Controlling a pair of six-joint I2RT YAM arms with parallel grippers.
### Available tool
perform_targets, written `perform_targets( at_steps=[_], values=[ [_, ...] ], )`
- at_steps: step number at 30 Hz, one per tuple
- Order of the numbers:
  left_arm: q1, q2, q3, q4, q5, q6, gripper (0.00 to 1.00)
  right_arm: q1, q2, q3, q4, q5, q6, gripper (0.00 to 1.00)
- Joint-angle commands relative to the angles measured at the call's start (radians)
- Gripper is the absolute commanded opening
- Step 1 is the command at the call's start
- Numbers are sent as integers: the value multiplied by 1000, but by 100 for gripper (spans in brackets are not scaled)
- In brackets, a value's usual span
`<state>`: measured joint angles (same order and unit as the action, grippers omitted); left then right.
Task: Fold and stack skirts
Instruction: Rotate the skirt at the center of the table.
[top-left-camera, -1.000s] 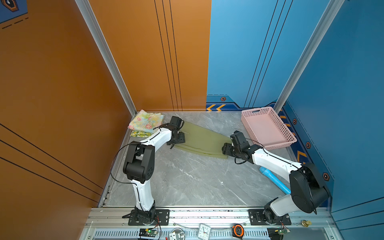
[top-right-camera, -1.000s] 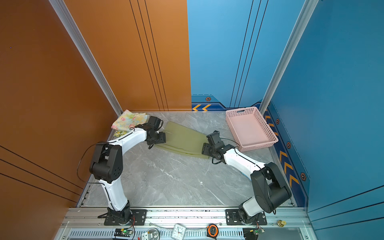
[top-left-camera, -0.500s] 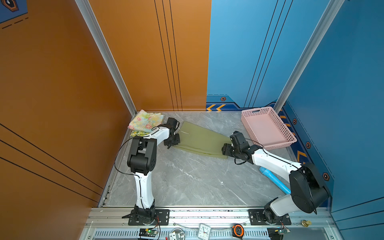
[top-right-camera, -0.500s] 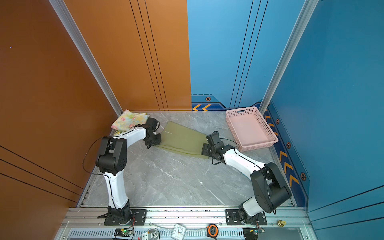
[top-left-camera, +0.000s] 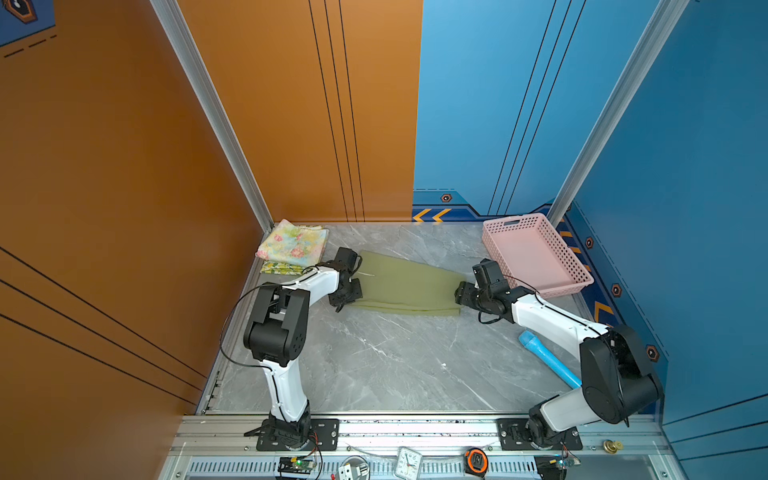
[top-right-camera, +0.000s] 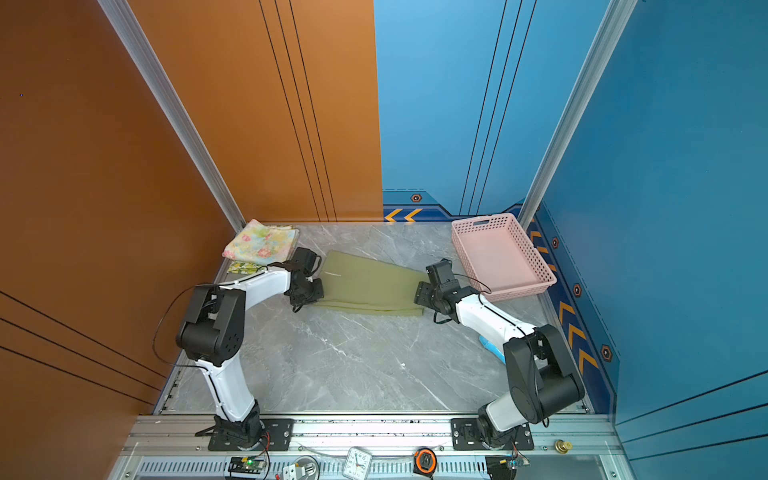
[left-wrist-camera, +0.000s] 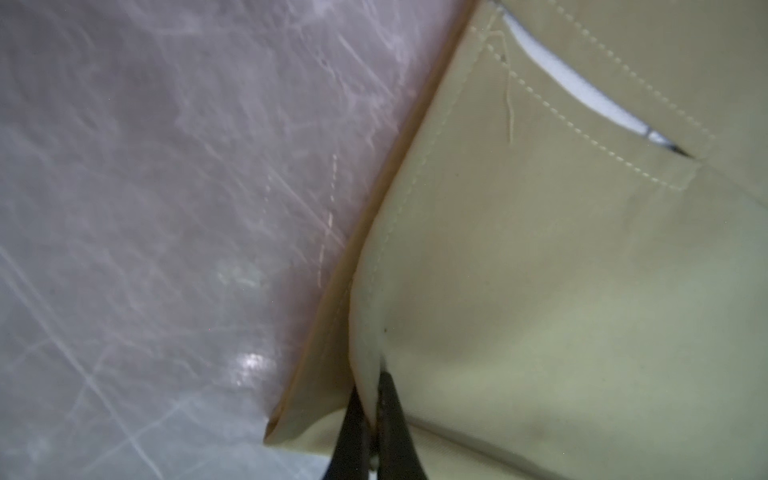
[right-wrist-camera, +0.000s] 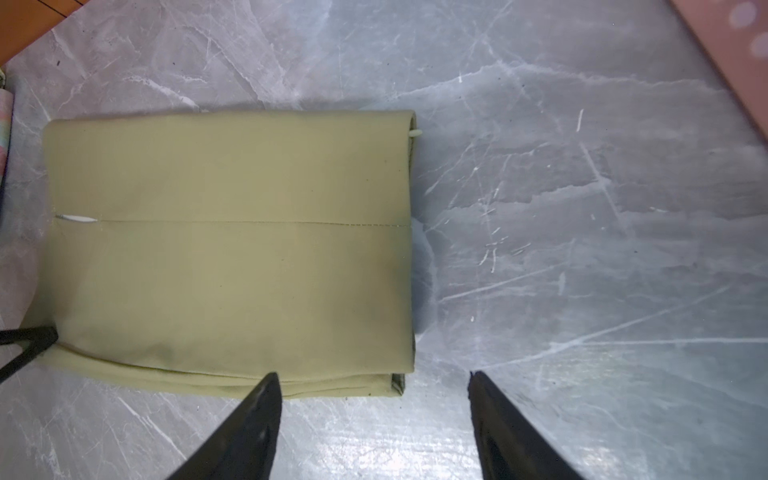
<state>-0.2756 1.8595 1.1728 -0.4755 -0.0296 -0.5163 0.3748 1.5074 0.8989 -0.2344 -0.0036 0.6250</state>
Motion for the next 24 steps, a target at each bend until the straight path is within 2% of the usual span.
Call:
perform_targets(
  at_steps=[1,5,7,10,14,17,20,24],
  values=[
    [-87,-68,-95,18,-33,-88,0,-34,1,-36,-30,-23,10,72],
    [-204,-147,-217,63,-112,-179,0,-63,-9,-57,-30,-40,7,73],
    [-220,-185,-262,83,-123,-209,0,-72,-14,-62,-31,-49,0,74],
    [-205,-251,-318,104,-128,-229,9,-89,-28,-72,-30,-47,-2,74],
    [-158,-313,-343,106,-86,-229,30,-95,-35,-71,-31,-48,-4,74],
    [-143,-339,-342,110,-49,-231,41,-97,-29,-66,-31,-47,-5,74],
    [-138,-347,-342,125,-13,-240,46,-100,-18,-61,-24,-53,-4,74],
    [-144,-346,-340,138,5,-246,47,-113,7,-58,-1,-84,19,72]
  ],
)
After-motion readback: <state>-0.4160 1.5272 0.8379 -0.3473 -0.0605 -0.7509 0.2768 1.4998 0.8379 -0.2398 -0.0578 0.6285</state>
